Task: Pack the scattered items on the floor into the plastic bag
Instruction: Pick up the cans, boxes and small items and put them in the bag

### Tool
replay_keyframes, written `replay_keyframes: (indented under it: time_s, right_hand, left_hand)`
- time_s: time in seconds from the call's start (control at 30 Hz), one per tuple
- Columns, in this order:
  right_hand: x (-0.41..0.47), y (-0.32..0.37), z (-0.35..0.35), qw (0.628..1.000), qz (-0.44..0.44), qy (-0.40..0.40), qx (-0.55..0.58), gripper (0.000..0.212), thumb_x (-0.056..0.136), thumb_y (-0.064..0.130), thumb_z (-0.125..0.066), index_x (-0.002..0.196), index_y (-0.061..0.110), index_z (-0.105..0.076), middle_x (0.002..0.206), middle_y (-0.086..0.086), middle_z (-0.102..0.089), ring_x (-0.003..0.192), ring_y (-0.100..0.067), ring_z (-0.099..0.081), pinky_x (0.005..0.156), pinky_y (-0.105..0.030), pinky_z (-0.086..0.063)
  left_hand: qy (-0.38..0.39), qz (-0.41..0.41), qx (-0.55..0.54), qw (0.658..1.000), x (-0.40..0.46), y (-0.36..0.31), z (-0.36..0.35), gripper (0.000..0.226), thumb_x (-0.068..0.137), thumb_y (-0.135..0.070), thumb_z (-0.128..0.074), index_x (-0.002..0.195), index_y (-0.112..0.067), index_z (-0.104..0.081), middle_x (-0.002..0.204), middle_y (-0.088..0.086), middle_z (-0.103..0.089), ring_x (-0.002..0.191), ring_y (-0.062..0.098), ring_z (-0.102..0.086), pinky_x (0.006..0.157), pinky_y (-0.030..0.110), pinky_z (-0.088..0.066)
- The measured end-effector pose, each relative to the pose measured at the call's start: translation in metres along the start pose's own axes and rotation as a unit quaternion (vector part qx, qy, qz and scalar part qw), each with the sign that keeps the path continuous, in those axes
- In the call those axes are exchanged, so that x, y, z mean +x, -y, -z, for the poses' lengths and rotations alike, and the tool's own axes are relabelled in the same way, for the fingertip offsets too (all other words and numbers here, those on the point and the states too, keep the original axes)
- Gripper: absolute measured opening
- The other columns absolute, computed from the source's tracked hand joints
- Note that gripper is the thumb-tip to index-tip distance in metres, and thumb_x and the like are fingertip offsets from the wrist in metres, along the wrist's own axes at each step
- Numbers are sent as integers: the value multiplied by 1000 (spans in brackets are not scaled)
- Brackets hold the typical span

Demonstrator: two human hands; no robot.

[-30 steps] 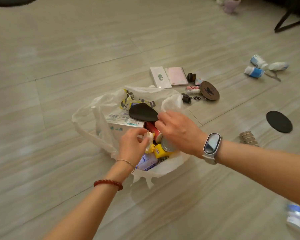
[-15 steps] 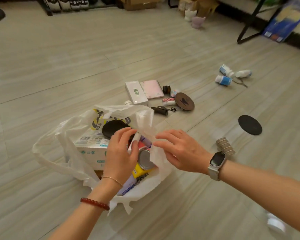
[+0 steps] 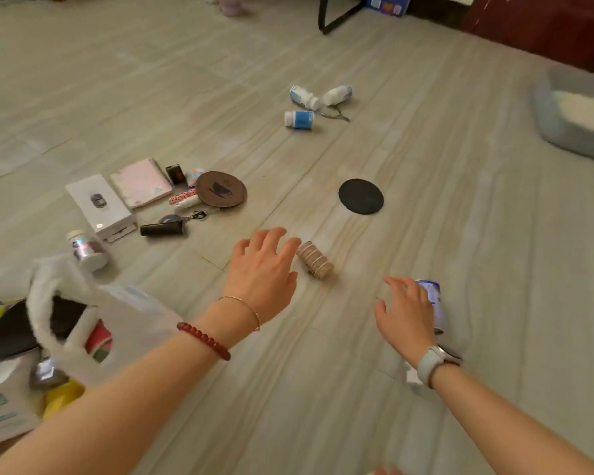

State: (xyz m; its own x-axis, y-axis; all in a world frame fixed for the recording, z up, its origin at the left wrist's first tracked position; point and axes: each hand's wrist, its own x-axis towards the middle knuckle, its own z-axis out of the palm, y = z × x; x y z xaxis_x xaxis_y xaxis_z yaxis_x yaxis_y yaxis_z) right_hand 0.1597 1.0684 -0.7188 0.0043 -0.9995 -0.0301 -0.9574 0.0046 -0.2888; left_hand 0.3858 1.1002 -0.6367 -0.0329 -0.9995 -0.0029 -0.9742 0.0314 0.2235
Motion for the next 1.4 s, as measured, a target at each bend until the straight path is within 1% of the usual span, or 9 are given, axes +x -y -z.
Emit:
replay_keyframes:
  time_s: [0.33,0.53,0.67,0.73,0.9,1.03,1.13,1.27,1.4]
  right_hand:
    - [34,-86,-30,973,-210,62,74,78,82,39,-58,144,21,-15,128,-15,-42,111,-36,-45,85,-41,-40]
    - [46,-86,-32,961,-229,56,144,78,81,35,-59,143,21,-15,120,-15,-47,105,-34,-47,86,-42,-44]
    - [49,-62,-24,953,-148,16,264,82,78,29,-65,143,22,-17,116,-9,-48,107,-29,-50,86,-41,-47]
    - [51,-37,-15,930,-115,25,348,83,78,26,-67,144,24,-16,114,1,-43,108,-21,-51,86,-35,-48]
    - [35,48,9,856,-7,119,502,79,81,25,-65,143,31,-16,128,14,-41,107,-2,-53,83,-19,-52]
    - [8,113,24,817,106,165,543,69,81,20,-66,138,27,-26,109,27,-49,93,16,-56,69,-7,-51]
    - [-23,154,32,788,216,211,537,71,80,15,-68,135,31,-26,113,28,-50,99,13,-56,74,-7,-50]
    - [-66,196,46,725,398,261,497,76,72,23,-69,133,33,-26,119,31,-51,108,4,-56,83,-8,-47]
    - [-106,239,48,638,652,222,344,77,71,33,-68,134,14,-28,121,-4,-53,106,-16,-57,88,-27,-50]
  left_hand:
    - [196,-25,95,976,90,-38,-125,75,85,-1,-42,143,-29,-4,156,1,5,143,31,4,110,47,-29]
    - [155,10,163,974,103,-29,-139,37,89,-24,-49,125,-25,-44,129,0,-48,126,30,-32,100,45,-32]
    - [125,86,33,988,90,-28,-119,44,81,-43,-57,120,-25,-48,114,4,-51,98,25,-51,106,49,-28]
    - [70,126,-72,987,81,-32,-87,47,78,-42,-62,119,-22,-48,111,6,-47,78,24,-50,80,37,-46]
    - [-51,93,-77,991,45,-21,15,53,73,-50,-63,116,-23,-48,108,-1,-47,81,22,-54,68,33,-48]
    - [-133,97,-93,982,-13,18,91,59,66,-63,-51,110,-25,-49,89,-11,-54,73,14,-54,61,21,-45]
    - [-208,205,-189,938,-74,63,122,51,70,-54,-64,109,-29,-42,82,-13,-58,67,15,-65,58,28,-54]
    - [-338,344,-243,842,-153,123,119,37,78,-43,-57,103,-25,-36,80,-14,-52,64,6,-57,50,13,-47]
    - [-307,436,-371,761,-213,160,76,21,94,-24,-43,111,-25,-32,89,-2,-51,72,16,-57,55,28,-46]
